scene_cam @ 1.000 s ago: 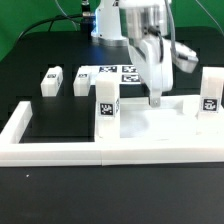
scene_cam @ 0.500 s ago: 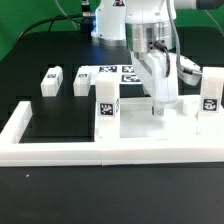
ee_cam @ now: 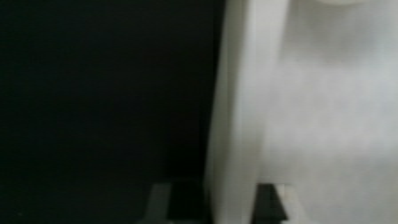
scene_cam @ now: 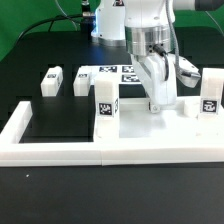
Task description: Assemble desk
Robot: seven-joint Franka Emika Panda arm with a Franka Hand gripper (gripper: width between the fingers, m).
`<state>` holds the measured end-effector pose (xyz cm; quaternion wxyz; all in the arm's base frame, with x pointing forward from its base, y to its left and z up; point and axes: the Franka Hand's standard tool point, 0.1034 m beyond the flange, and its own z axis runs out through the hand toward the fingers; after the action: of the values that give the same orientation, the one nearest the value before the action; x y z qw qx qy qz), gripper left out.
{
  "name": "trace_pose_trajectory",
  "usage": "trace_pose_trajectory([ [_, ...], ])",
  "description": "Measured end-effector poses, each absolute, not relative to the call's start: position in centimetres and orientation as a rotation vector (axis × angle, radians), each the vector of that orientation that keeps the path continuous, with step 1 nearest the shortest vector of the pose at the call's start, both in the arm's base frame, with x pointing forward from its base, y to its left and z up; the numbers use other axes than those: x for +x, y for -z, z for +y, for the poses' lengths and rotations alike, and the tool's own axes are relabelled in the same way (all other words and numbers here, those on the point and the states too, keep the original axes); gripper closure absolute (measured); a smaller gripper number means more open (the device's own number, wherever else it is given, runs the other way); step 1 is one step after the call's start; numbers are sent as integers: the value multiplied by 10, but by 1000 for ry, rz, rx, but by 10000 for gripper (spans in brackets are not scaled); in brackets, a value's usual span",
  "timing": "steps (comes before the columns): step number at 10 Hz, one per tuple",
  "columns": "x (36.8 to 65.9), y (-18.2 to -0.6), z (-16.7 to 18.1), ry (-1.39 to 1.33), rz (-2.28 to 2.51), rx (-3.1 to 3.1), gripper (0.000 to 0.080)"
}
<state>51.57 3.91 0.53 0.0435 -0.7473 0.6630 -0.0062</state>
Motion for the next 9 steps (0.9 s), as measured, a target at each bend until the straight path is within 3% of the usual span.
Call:
trace_pose_trajectory([
  [1, 516, -5, 39, 19, 2027, -2285, 738],
  [9, 516, -5, 39, 19, 2017, -2294, 738],
])
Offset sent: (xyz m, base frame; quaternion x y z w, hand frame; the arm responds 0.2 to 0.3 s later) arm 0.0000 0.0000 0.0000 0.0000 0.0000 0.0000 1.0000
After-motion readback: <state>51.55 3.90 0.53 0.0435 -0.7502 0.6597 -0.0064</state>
